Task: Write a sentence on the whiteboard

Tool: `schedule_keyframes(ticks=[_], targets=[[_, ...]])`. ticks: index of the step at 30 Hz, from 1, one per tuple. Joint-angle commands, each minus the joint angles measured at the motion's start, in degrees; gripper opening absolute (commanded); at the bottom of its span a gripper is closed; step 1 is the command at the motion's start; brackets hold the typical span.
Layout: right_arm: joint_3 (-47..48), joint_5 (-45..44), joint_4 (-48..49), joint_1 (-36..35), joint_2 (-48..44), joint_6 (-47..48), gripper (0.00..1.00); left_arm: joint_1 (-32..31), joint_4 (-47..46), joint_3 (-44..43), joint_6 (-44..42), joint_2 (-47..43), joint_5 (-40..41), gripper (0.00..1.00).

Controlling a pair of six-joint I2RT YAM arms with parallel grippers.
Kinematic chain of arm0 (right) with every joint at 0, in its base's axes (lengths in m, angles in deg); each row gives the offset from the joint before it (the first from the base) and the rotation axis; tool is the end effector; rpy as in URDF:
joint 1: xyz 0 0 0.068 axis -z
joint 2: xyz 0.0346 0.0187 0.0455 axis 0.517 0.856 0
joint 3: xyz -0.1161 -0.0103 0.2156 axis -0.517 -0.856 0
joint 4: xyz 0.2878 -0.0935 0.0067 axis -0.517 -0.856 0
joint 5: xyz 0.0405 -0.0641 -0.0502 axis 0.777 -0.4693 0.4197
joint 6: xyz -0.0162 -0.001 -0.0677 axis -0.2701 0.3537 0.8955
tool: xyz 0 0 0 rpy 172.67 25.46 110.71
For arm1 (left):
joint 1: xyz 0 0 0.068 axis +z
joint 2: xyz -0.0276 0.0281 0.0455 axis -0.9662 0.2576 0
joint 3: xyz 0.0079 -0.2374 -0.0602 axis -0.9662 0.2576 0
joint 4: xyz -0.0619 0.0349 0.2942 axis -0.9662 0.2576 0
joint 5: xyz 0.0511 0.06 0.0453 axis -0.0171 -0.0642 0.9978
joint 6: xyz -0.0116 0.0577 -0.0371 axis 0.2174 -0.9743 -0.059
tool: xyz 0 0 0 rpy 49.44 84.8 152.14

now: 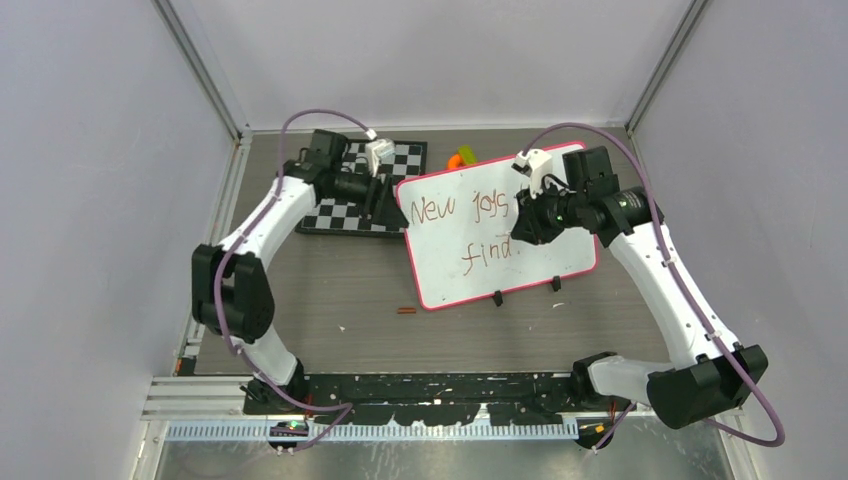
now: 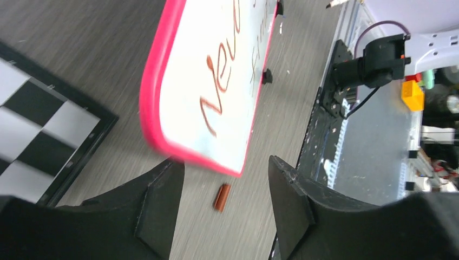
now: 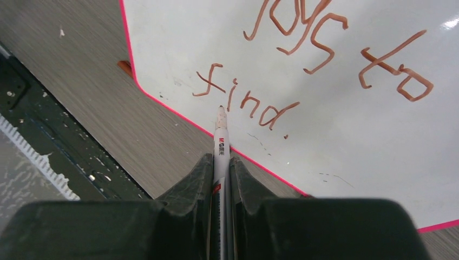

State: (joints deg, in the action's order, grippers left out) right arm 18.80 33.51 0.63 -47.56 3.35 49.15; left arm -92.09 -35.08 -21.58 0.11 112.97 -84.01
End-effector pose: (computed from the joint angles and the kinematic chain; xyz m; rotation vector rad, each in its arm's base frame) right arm 0.2843 0.1078 0.3242 -0.8239 2.2479 0.5232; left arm 0.3792 -0.1654 0.2380 0.8576 2.1597 -1.3006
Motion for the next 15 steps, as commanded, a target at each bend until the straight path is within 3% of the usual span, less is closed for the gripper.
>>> schedule_keyframes(ticks=[1,5,8,15], targets=[[3.38,4.68,-0.33,0.08,-0.61,-3.17,0.0,6.33,11.69,1.5,-12.08,-8.78,0.48,0.6],[2.15,4.46,1.93,0.09,-0.87,-5.94,0.0,11.75,21.01,5.82,-22.67,-13.39,0.5,0.59],[0.93,5.63,4.02,0.21,-0.34,-8.24,0.0,11.8,23.92,10.63,-30.18,-16.76,4.01,0.59],[0.4,10.25,5.37,0.17,-0.12,-12.33,0.0,1.2,16.53,27.3,-37.18,-24.92,16.17,0.59]])
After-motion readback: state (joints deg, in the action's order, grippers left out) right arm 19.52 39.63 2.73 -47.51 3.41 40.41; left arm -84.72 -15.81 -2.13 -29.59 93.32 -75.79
